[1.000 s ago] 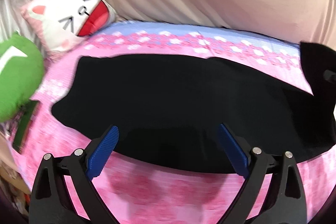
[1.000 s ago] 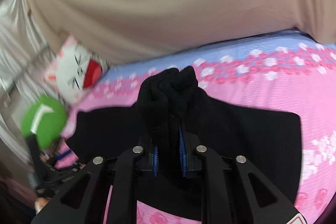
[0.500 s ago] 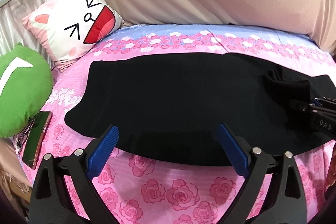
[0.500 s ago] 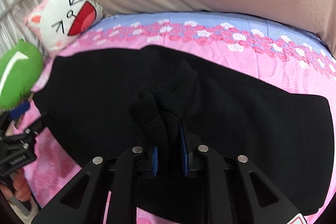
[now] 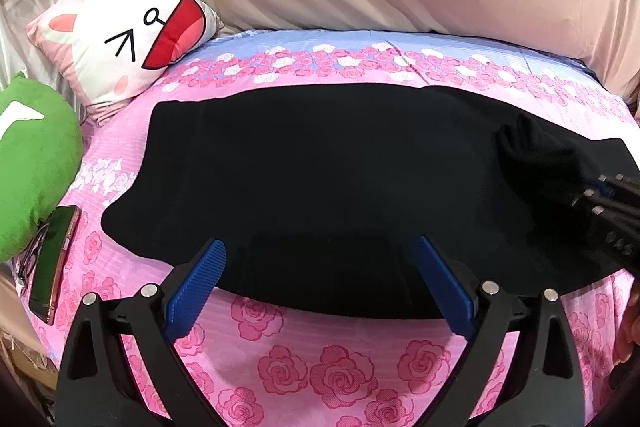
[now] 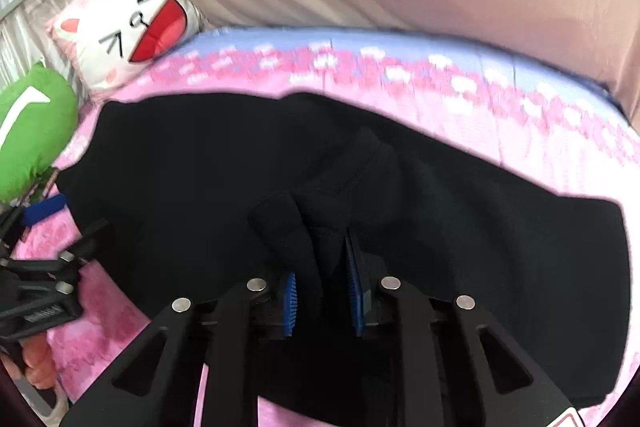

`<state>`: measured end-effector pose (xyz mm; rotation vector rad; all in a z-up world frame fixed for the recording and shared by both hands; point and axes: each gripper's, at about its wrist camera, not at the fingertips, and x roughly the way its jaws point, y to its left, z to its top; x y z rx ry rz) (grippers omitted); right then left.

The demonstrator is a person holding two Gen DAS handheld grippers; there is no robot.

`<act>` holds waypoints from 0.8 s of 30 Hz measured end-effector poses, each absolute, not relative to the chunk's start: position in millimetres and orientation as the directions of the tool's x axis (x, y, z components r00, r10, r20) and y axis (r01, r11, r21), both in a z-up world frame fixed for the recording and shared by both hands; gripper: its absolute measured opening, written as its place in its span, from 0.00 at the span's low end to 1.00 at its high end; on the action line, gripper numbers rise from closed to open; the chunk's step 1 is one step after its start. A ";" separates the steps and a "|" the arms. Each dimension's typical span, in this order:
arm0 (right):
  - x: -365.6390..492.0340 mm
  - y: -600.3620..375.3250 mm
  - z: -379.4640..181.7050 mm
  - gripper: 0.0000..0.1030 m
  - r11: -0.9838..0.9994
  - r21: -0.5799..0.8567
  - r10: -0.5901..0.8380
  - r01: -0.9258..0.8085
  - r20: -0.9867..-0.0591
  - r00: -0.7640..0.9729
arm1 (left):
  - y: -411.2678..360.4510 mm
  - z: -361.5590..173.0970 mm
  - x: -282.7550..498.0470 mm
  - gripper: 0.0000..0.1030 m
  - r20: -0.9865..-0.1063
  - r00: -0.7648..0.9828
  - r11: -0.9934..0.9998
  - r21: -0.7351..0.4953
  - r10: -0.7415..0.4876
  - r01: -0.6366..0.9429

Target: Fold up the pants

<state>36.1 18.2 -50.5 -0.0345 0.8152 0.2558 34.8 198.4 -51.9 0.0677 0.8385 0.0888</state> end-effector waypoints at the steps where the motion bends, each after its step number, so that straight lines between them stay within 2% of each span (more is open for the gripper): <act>1: 34.3 22.9 -45.9 0.24 0.964 0.063 0.224 -0.258 -0.715 0.663 | 199.2 -53.1 36.1 0.91 -0.743 0.661 0.994 0.093 0.105 -0.053; 5: 42.4 39.5 -66.4 0.33 0.959 0.021 0.199 -0.284 -0.762 0.616 | 201.2 -58.5 41.7 0.91 -0.763 0.639 0.995 0.078 0.096 -0.057; 7: 33.8 43.6 -63.8 0.53 0.953 0.012 0.210 -0.304 -0.751 0.626 | 202.8 -60.8 42.8 0.91 -0.770 0.632 0.996 0.073 0.095 -0.061; 11: 5.7 14.0 -29.8 0.54 0.938 0.152 0.325 -0.310 -0.694 0.642 | 208.0 -63.5 43.9 0.91 -0.778 0.620 0.995 0.066 0.098 -0.075; 13: -8.3 -21.1 -13.7 0.64 0.951 0.184 0.306 -0.247 -0.663 0.683 | 209.6 -64.8 44.3 0.91 -0.782 0.615 0.995 0.064 0.100 -0.080; 16: -25.0 -82.7 -5.5 0.68 0.976 0.197 0.206 -0.097 -0.667 0.716 | 209.7 -65.3 43.2 0.91 -0.783 0.613 0.994 0.064 0.105 -0.088; 17: -34.1 -113.9 -7.8 0.69 0.979 0.204 0.152 -0.014 -0.679 0.718 | 209.5 -64.8 41.6 0.91 -0.782 0.614 0.994 0.062 0.104 -0.090; 20: -54.9 -182.3 -24.2 0.69 0.947 0.292 0.118 0.134 -0.704 0.700 | 207.8 -62.9 36.5 0.91 -0.781 0.616 0.994 0.054 0.103 -0.098; 24: -62.8 -223.6 -59.8 0.69 0.881 0.430 0.200 0.199 -0.719 0.665 | 199.2 -61.4 32.0 0.91 -0.786 0.611 0.994 0.046 0.099 -0.102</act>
